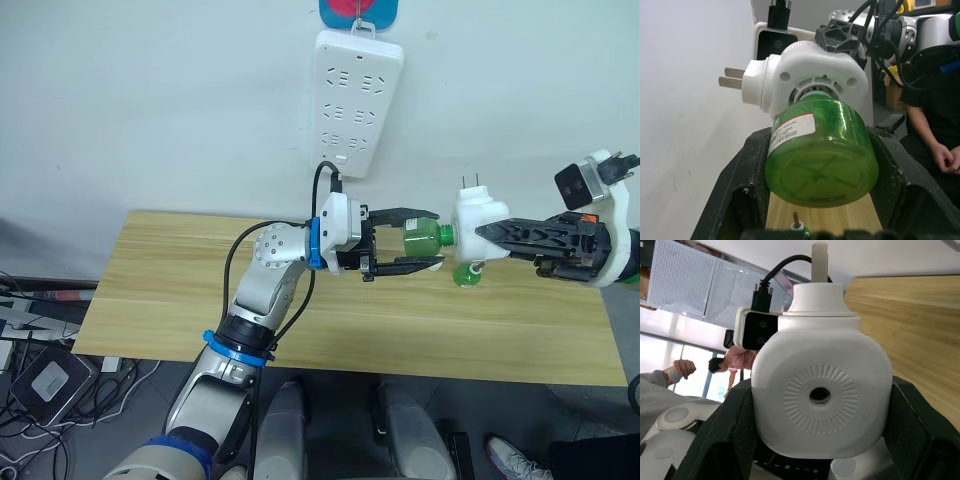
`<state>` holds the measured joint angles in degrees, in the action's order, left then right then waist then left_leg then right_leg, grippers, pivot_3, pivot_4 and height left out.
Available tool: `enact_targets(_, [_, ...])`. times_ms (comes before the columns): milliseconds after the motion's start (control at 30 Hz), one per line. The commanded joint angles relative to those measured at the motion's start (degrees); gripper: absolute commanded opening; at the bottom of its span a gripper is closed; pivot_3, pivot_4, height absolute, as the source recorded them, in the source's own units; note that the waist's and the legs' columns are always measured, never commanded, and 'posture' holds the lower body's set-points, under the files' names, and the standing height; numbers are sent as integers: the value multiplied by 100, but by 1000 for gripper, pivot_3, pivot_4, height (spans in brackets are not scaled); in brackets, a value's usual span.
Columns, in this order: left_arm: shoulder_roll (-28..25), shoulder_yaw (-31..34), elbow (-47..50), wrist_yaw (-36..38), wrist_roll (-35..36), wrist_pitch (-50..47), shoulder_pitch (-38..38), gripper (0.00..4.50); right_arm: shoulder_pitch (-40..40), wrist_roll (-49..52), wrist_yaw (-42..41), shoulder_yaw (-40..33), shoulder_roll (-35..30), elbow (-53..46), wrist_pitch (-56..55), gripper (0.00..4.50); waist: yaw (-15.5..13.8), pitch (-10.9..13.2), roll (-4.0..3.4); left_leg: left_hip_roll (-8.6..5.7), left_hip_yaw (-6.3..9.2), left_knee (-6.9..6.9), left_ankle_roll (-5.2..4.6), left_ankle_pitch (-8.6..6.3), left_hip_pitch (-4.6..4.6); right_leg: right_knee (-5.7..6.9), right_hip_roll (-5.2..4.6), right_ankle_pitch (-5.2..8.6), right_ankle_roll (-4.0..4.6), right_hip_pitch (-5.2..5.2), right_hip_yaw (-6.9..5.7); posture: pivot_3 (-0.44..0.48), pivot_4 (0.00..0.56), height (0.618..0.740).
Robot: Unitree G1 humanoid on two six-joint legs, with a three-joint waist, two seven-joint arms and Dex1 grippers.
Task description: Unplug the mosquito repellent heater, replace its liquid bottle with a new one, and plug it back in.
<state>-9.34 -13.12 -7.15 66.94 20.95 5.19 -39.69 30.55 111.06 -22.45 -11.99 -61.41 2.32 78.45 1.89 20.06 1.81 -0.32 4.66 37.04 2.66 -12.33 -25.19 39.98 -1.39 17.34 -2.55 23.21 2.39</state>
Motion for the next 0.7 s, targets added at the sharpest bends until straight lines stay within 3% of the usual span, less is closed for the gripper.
enact_targets(33, [98, -120, 158, 16, -32, 71, -96, 2295, 179, 194, 177, -46, 85, -306, -181, 2969, 1, 0, 0, 0, 0, 0, 0, 0, 0, 0, 0, 0, 0, 0, -1, -33, 319, 740])
enact_targets(400, [149, -114, 147, 124, -43, 77, -76, 2295, 293, 194, 154, 160, 168, -974, -399, 2969, 0, 0, 0, 0, 1, 0, 0, 0, -1, 0, 0, 0, 0, 0, -1, -37, 320, 740])
enact_targets(533, [184, -57, 134, 64, -51, 47, -35, 2295, 339, 194, -98, 151, 124, -883, -321, 4302, -1, 0, 0, 0, 2, 0, 0, 0, -1, -1, 0, 0, 0, 0, -1, -34, 319, 740])
enact_targets(700, [191, -22, 129, -4, -43, 33, -19, 2295, 337, 194, -456, 169, -43, -897, -224, 4453, -3, 0, 0, -1, 3, 1, 0, 0, -4, -1, -1, 0, 0, 0, -3, -35, 318, 740])
